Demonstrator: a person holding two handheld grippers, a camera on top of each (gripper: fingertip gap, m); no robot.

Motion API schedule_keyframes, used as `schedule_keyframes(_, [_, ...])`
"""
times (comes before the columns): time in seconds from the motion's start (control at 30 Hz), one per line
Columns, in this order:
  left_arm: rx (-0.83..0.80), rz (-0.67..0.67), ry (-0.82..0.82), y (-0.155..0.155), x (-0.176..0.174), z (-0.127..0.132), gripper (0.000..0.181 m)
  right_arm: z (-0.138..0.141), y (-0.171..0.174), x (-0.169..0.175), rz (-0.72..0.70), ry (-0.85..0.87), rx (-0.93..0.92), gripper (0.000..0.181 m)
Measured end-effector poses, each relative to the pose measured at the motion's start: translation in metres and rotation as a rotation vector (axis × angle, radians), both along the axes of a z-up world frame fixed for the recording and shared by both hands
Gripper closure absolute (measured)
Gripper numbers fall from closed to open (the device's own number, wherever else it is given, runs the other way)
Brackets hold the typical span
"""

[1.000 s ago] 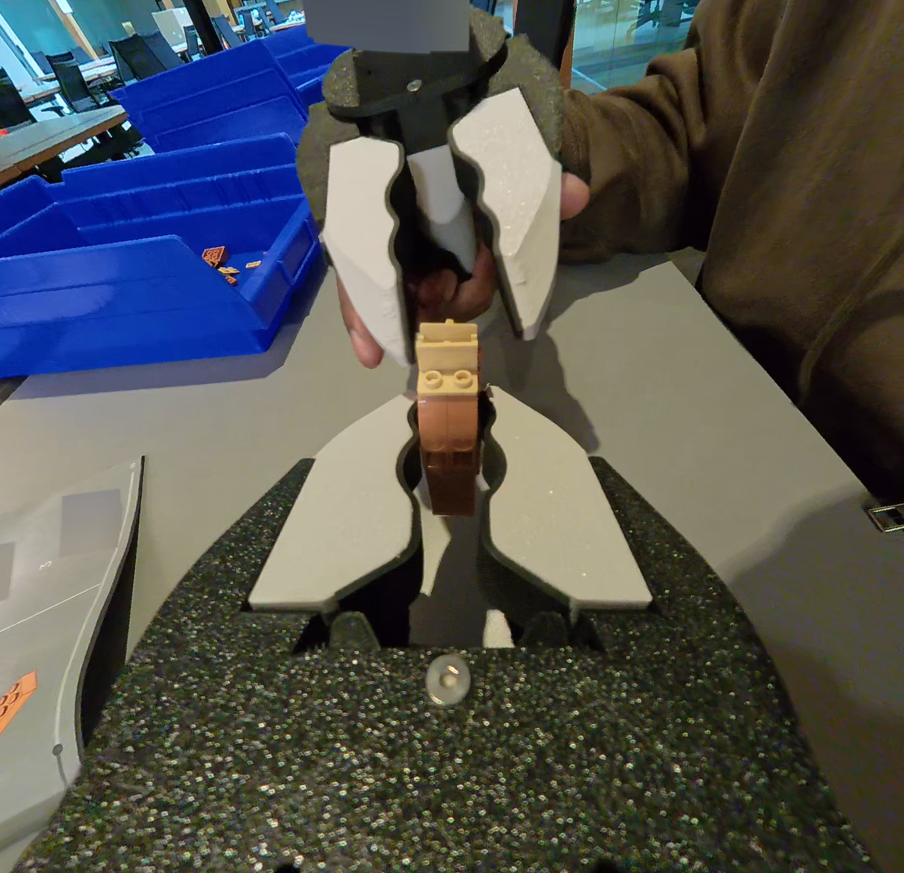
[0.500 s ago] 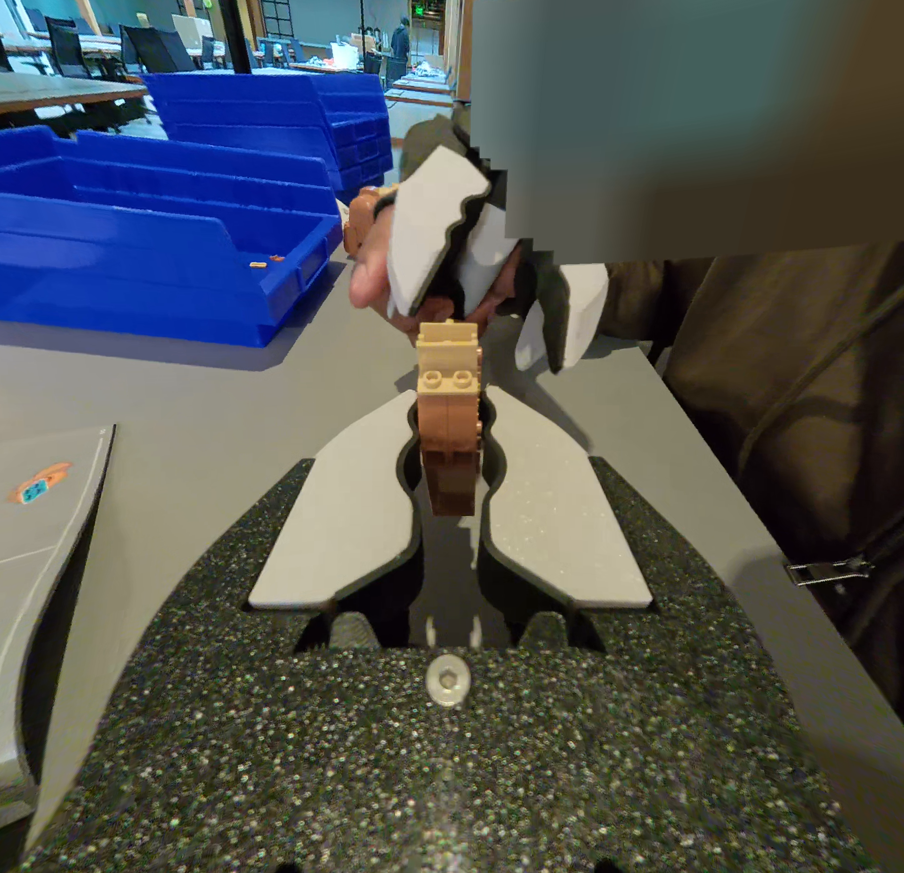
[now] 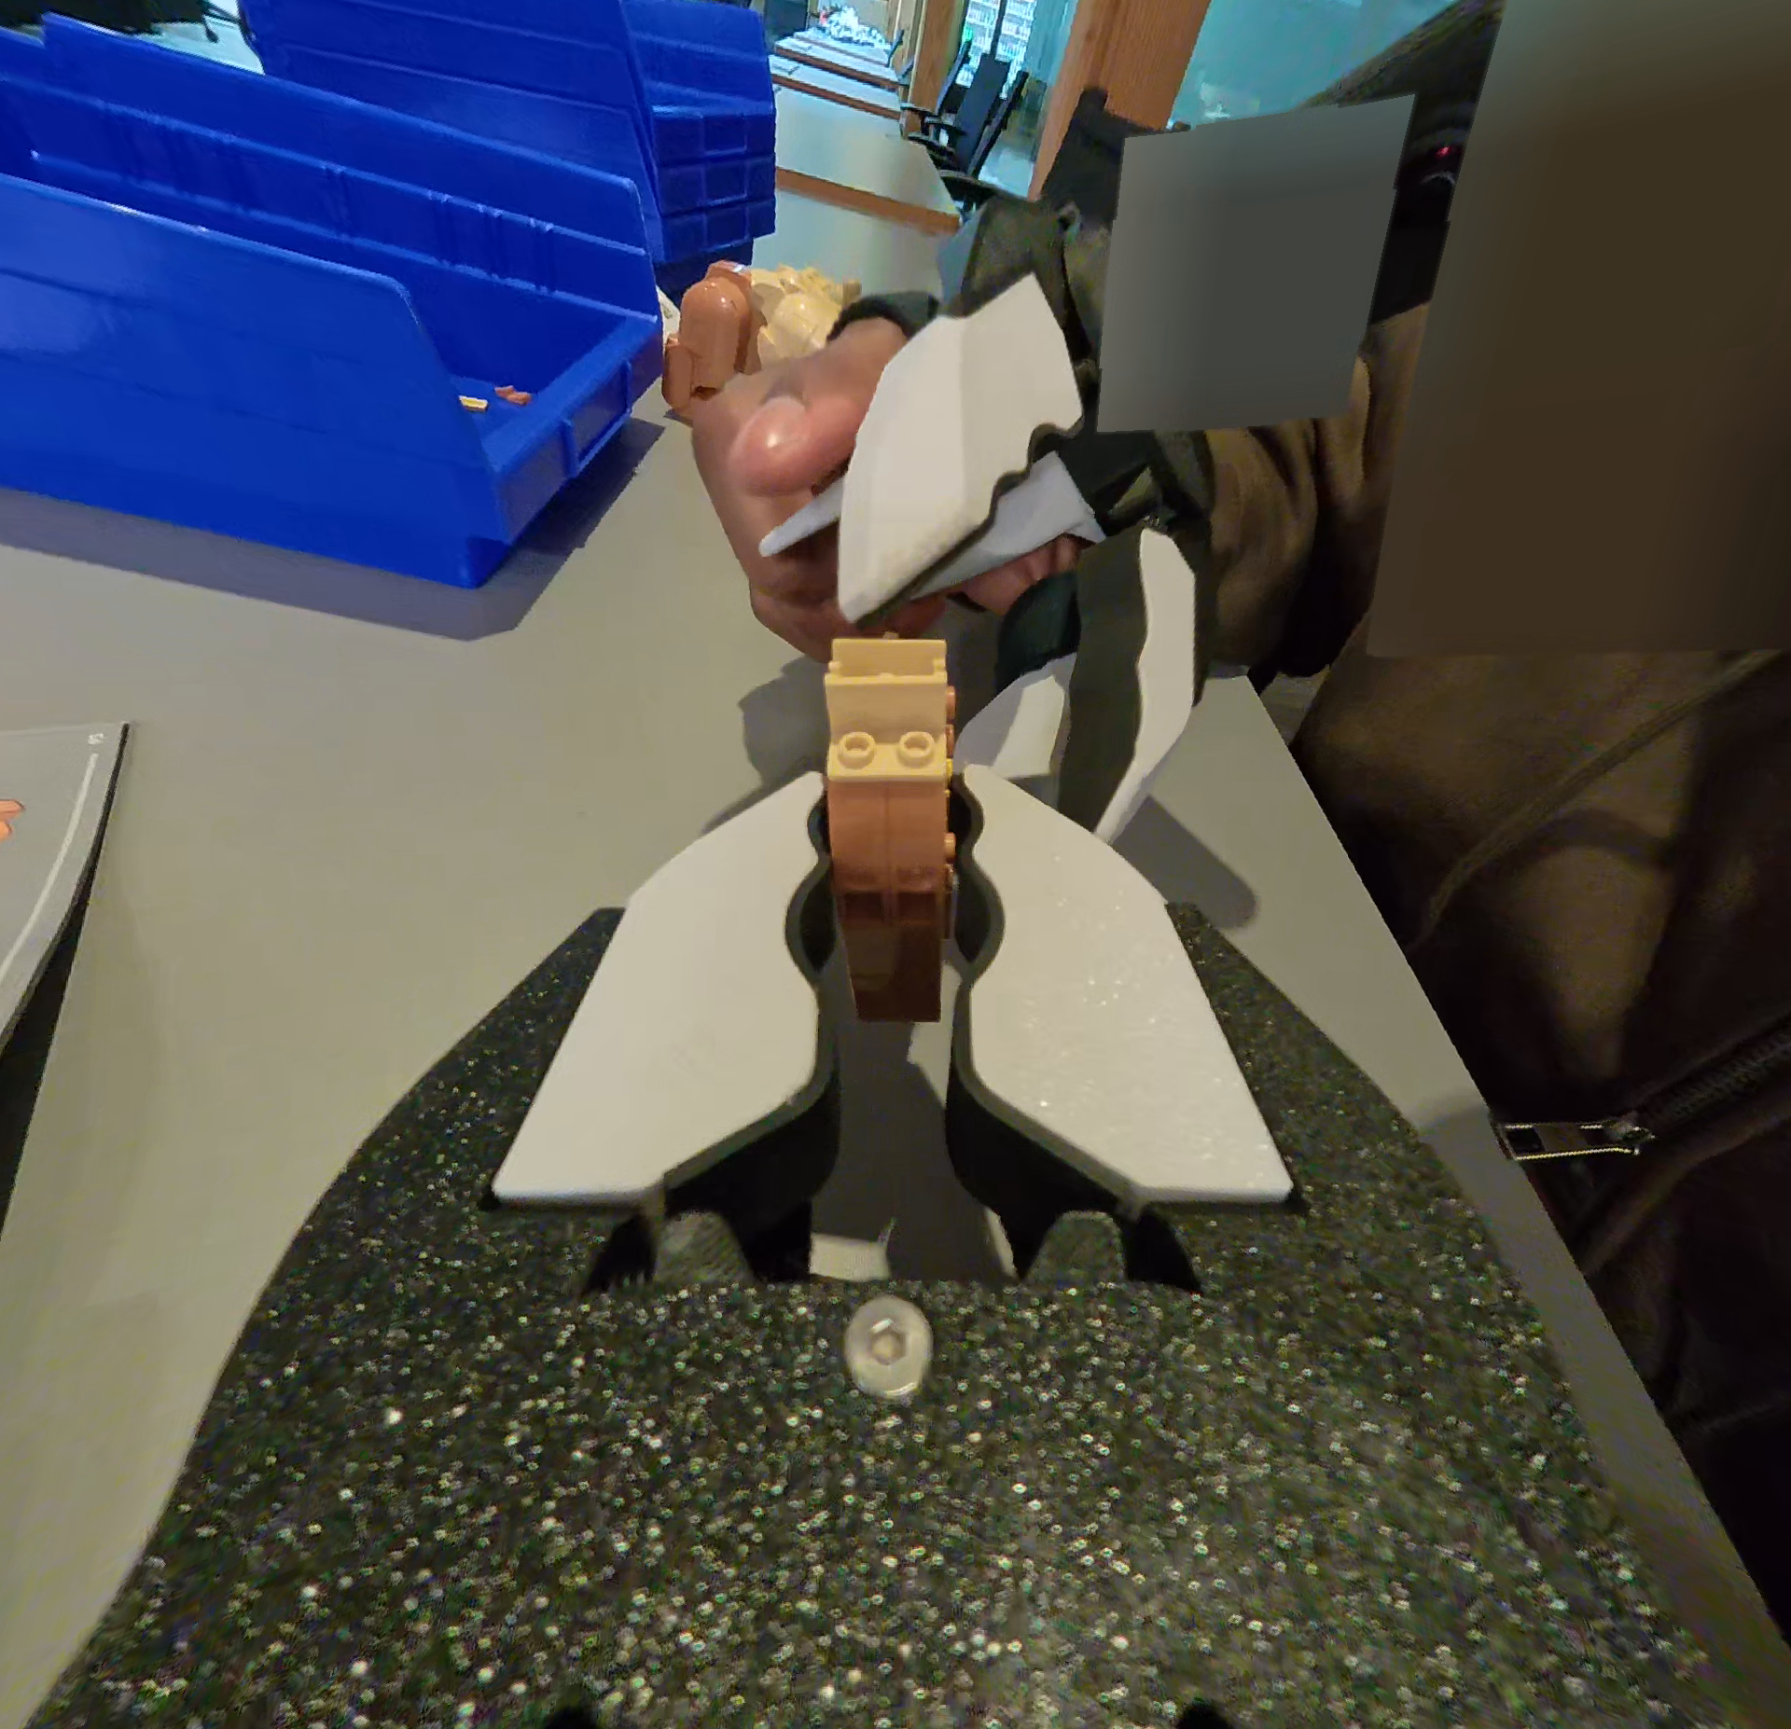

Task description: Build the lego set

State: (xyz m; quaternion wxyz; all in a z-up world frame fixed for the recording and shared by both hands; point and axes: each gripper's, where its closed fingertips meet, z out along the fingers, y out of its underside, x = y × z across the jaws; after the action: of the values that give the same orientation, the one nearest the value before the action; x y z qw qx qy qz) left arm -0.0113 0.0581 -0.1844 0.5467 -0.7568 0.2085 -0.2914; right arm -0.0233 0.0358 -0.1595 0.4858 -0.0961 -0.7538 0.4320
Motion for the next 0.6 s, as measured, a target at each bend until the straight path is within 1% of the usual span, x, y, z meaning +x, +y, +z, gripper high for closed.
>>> schedule_keyframes(0.23, [-0.026,-0.003,0.021,-0.0005,0.0003,-0.0051,0.160,-0.0046,0.0012,-0.0017,-0.010,-0.002,0.025,0.132])
schedule_keyframes(0.6, [-0.008,-0.003,0.026,-0.0007,-0.0004,-0.0039,0.160,-0.0031,0.0016,-0.0013,-0.011,0.033,0.049,0.133])
